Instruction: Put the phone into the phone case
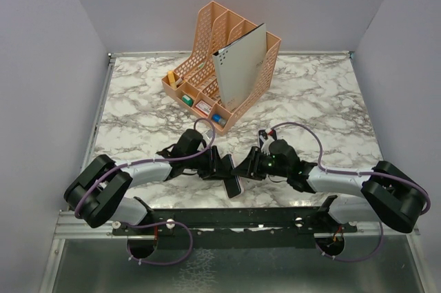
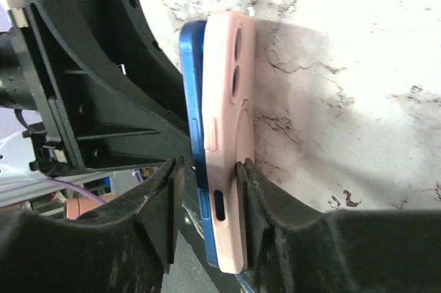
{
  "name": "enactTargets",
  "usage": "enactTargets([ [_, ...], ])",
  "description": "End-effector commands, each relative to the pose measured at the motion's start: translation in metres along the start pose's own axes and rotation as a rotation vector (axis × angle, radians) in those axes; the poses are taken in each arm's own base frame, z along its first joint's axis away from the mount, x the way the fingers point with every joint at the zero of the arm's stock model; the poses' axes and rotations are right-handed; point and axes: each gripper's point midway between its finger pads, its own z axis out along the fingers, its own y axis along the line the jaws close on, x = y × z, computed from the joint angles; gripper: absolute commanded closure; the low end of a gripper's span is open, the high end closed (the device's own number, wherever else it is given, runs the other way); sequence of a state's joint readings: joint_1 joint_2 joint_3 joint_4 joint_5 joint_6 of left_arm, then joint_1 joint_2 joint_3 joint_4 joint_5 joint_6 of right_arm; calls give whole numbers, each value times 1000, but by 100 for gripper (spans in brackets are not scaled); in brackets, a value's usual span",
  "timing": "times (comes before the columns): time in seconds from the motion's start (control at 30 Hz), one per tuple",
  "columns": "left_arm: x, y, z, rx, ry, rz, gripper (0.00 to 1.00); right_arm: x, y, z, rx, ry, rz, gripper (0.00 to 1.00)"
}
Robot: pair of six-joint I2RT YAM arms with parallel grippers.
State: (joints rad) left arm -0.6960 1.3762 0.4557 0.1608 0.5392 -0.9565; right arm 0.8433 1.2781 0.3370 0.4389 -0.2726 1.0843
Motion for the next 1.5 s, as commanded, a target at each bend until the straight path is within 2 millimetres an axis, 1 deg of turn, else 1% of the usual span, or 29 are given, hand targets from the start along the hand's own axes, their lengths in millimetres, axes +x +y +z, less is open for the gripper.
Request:
enactTargets([
  [0.0,-5,1,0,-18,-28,30,59,3,4,3,1,25,-45,65],
  [0.1,-4,5,1,-28,-30,33,59,1,-1,5,24,20,-59,77],
  [0.17,-4,7,1,-40,-28,43,59,-2,-6,5,46,3,-65,88],
  [0.27,-5,13,0,-74,-38,60,59,-6,-8,5,59,-19,-86,98],
  [0.3,-5,16,-1,-82,-41,62,59,-7,-8,5,65,-23,-94,99],
  [0.37,-5,19,-1,-93,-46,65,59,-8,-8,5,74,-21,-106,98],
  [0.4,-4,22,-1,-101,-46,65,59,-7,-7,5,70,-12,-113,91],
  [0.47,-3,26,0,-112,-39,63,59,-5,0,7,42,16,-127,73],
  [0.5,-2,27,1,-115,-35,59,59,-2,2,9,28,33,-130,67],
  [0.53,-2,27,2,-113,-31,59,59,0,3,10,20,49,-130,63],
  [0.57,-2,27,3,-110,-28,57,59,2,3,12,18,61,-130,61],
  [0.63,-3,24,3,-104,-29,59,59,6,-3,16,31,81,-119,61],
  [0.67,-4,22,2,-97,-33,60,59,7,-5,17,36,84,-113,63],
  [0.77,-7,17,-2,-100,-43,67,60,7,-8,17,42,79,-108,85],
  [0.83,-11,7,-9,-94,-66,89,59,3,-2,14,30,59,-120,93],
  [0.87,-14,5,-12,-103,-77,104,58,-1,3,11,25,44,-127,96],
  [0.9,-18,-1,-19,-109,-93,128,53,-5,6,8,27,31,-142,99],
  [0.97,-26,-14,-33,-126,-123,194,41,-13,17,1,17,0,-176,100],
  [1.07,-39,-37,-58,-136,-170,288,26,-24,35,-12,-10,-49,-216,100],
  [1.13,-43,-54,-73,-116,-200,336,17,-33,47,-22,-30,-94,-227,100],
  [1.2,-42,-73,-85,-62,-212,372,9,-41,61,-33,-65,-145,-230,99],
  [1.3,-33,-104,-97,74,-196,418,4,-53,85,-53,-137,-225,-228,99],
  [1.4,-29,-125,-109,165,-213,433,3,-64,106,-74,-210,-309,-219,100],
  [1.47,-29,-135,-116,204,-233,440,3,-70,121,-89,-273,-360,-217,100],
])
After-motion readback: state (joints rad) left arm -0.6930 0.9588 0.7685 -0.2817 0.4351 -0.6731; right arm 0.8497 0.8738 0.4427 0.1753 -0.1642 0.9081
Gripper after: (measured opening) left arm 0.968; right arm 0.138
